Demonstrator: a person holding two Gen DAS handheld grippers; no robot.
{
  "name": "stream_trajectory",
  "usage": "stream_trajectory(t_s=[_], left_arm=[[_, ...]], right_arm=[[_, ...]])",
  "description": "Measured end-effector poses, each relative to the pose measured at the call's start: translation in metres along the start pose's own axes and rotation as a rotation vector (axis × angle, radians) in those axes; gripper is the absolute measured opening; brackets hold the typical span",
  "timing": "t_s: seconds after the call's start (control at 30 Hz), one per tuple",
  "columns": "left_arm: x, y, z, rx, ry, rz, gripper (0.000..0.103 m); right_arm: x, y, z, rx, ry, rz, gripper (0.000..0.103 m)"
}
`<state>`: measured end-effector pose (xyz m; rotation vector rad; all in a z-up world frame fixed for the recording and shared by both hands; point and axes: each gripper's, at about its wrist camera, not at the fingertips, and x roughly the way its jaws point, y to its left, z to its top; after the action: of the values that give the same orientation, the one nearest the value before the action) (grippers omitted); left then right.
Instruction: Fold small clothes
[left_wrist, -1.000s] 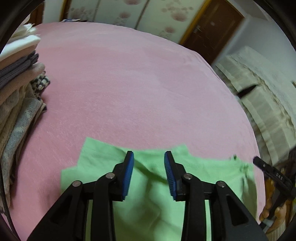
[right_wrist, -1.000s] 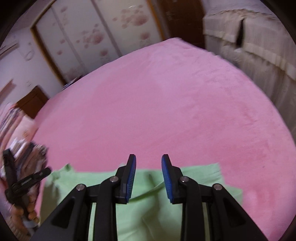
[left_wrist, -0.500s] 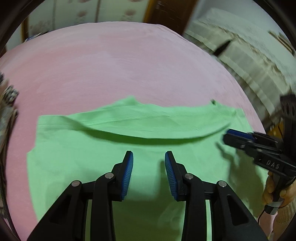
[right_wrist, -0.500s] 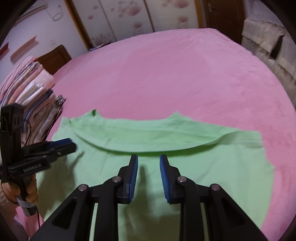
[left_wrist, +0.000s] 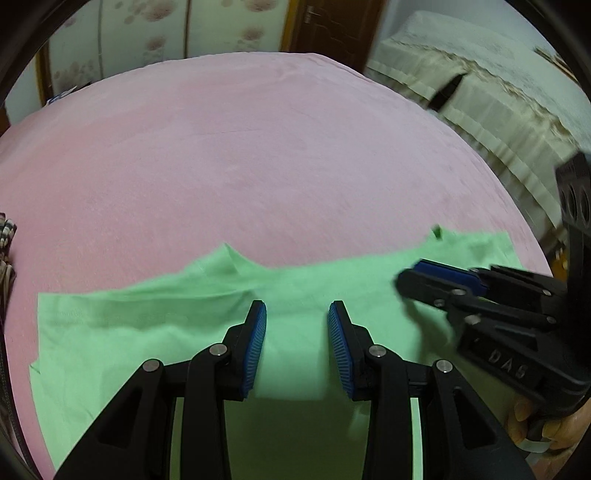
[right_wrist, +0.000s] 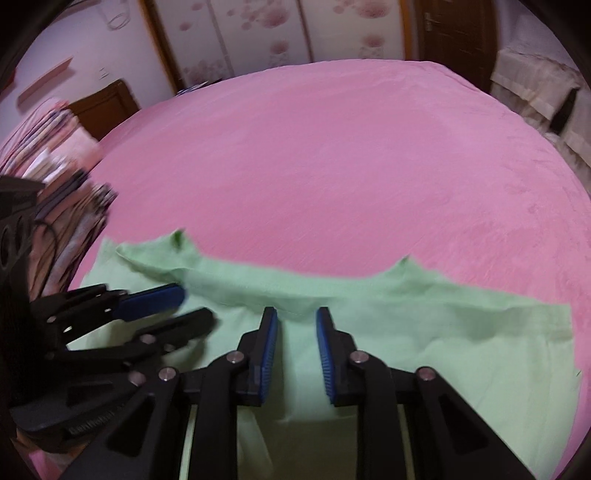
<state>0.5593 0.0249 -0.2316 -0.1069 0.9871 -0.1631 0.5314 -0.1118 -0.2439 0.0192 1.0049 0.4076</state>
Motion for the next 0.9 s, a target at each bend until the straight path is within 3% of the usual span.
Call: stream_trajectory(t_s=[0.23,0.37,0.53,0.6,0.7,0.9], left_arm=[[-0.007,0.035,0.000,-0.040,-0.025,0.042,0.034],[-0.018,0.071,-0.007,-0.088,-0.034,0.070,0.034],[-0.032,0.117,-0.017,-0.160,-0.050,0.138,0.034],[-0.040,0.132,-0.019,-0.172,-0.052,0.212,0.037],[-0.049,0.146,-0.022,-0.189,-0.053,0.255,0.041],[-0.080,0.130,-0.033,-0.107,-0.036,0.309,0.047]], right_arm=[[-0.013,-0.040,0.001,0.034,-0.019,-0.042,0.010],[-0.026,-0.069,-0.002,0.044,-0.017,-0.117,0.009],[-0.042,-0.114,-0.009,0.110,-0.026,-0.209,0.009],[-0.050,-0.134,-0.013,0.161,-0.027,-0.241,0.009],[-0.063,-0.152,-0.020,0.222,-0.035,-0.245,0.009],[-0.097,-0.130,-0.023,0.195,-0.057,-0.279,0.010]])
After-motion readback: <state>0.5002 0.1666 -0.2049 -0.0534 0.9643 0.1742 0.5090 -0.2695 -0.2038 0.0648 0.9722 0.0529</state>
